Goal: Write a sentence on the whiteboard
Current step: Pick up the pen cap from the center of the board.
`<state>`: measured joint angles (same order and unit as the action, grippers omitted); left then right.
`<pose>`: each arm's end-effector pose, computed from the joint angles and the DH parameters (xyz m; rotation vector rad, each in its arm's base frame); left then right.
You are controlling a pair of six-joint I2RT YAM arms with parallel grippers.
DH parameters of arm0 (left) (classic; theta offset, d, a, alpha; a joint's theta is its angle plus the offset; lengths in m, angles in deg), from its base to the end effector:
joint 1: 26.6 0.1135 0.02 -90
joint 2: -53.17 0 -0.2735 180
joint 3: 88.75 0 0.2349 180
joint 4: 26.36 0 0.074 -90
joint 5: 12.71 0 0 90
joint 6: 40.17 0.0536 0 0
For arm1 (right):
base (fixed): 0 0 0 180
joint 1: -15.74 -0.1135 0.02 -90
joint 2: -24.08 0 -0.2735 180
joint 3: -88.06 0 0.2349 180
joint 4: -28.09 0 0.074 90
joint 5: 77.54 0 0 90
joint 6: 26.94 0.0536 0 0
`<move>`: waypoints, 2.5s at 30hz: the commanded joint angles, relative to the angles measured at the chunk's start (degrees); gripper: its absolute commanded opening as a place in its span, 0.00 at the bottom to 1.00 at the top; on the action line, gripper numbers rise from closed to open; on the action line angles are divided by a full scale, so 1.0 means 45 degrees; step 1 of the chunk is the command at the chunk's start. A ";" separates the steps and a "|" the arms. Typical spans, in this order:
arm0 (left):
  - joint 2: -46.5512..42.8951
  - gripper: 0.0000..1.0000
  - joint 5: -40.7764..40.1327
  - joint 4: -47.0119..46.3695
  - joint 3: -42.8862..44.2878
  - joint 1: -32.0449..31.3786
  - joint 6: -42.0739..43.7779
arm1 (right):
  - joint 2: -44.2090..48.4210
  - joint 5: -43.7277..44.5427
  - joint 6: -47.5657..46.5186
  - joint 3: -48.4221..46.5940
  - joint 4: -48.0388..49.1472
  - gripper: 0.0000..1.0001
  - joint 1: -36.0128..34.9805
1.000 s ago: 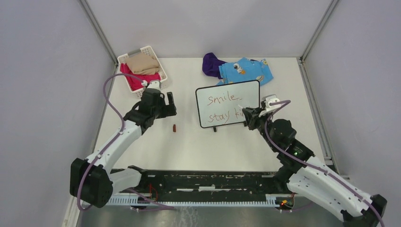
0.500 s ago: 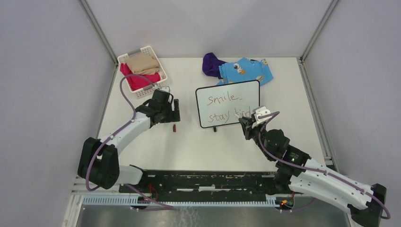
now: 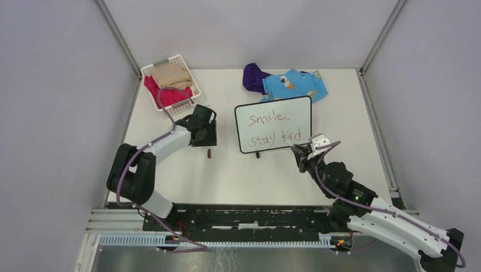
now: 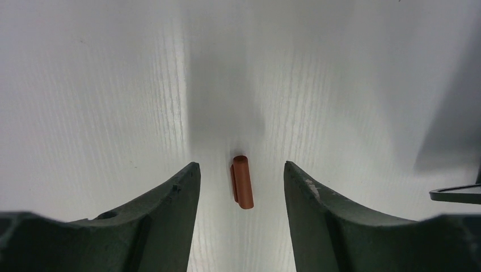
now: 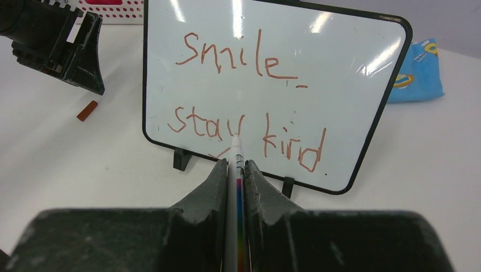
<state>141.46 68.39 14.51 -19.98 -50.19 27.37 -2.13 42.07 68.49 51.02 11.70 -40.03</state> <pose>0.2746 -0.1108 0.1980 -0.0279 2.6062 -0.0827 0.0924 0.0888 0.2667 -0.3380 1.6344 0.3804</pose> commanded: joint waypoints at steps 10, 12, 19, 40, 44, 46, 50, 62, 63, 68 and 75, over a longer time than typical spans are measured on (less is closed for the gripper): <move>0.0876 0.54 -0.0043 -0.0144 0.0006 -0.0093 -0.0571 | 0.0130 0.0644 0.0085 0.0229 0.0101 0.00 -0.0062; 0.1020 0.53 -0.0099 -0.0050 -0.0121 -0.0098 -0.0790 | 0.0117 0.0692 0.0217 0.0214 0.0040 0.00 -0.0068; 0.1590 0.49 -0.0159 0.0080 -0.0003 -0.0122 -0.1001 | 0.0025 0.0526 0.0407 0.0012 0.0038 0.00 -0.0063; 0.1442 0.46 -0.0727 0.1240 0.0101 -0.0714 -0.1124 | 0.0318 0.0582 0.0317 -0.0039 -0.0108 0.00 -0.0060; 0.1522 0.46 -0.0604 0.1395 0.0093 -0.0714 -0.1084 | 0.0422 0.0639 0.0282 -0.0014 -0.0132 0.00 -0.0068; 0.1452 0.46 -0.0550 0.1444 0.0012 -0.0714 -0.1084 | 0.0486 0.0636 0.0308 0.0019 -0.0148 0.00 -0.0066; 0.1258 0.46 -0.0407 0.1570 -0.0188 -0.0715 -0.1028 | 0.0534 0.0668 0.0299 0.0059 -0.0158 0.00 -0.0060; 0.1178 0.32 -0.0151 0.1816 -0.0053 -0.0714 0.0165 | 0.0436 0.0673 0.0236 0.0040 -0.0166 0.00 -0.0058; 0.1207 0.30 -0.0169 0.1839 0.0023 -0.0714 0.0303 | 0.0445 0.0675 0.0240 0.0040 -0.0166 0.00 -0.0057; 0.1356 0.18 -0.0116 0.1820 0.0068 -0.0713 0.0420 | 0.0475 0.0721 0.0210 0.0021 -0.0236 0.00 -0.0060; -0.0362 0.02 0.0082 0.1805 -0.0188 -0.0807 0.0715 | 0.0475 0.0712 0.0104 -0.0057 -0.0283 0.00 -0.0061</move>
<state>146.22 67.60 21.46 -20.57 -53.12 27.55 -0.30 43.47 69.59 51.81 10.37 -40.03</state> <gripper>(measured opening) 0.225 0.179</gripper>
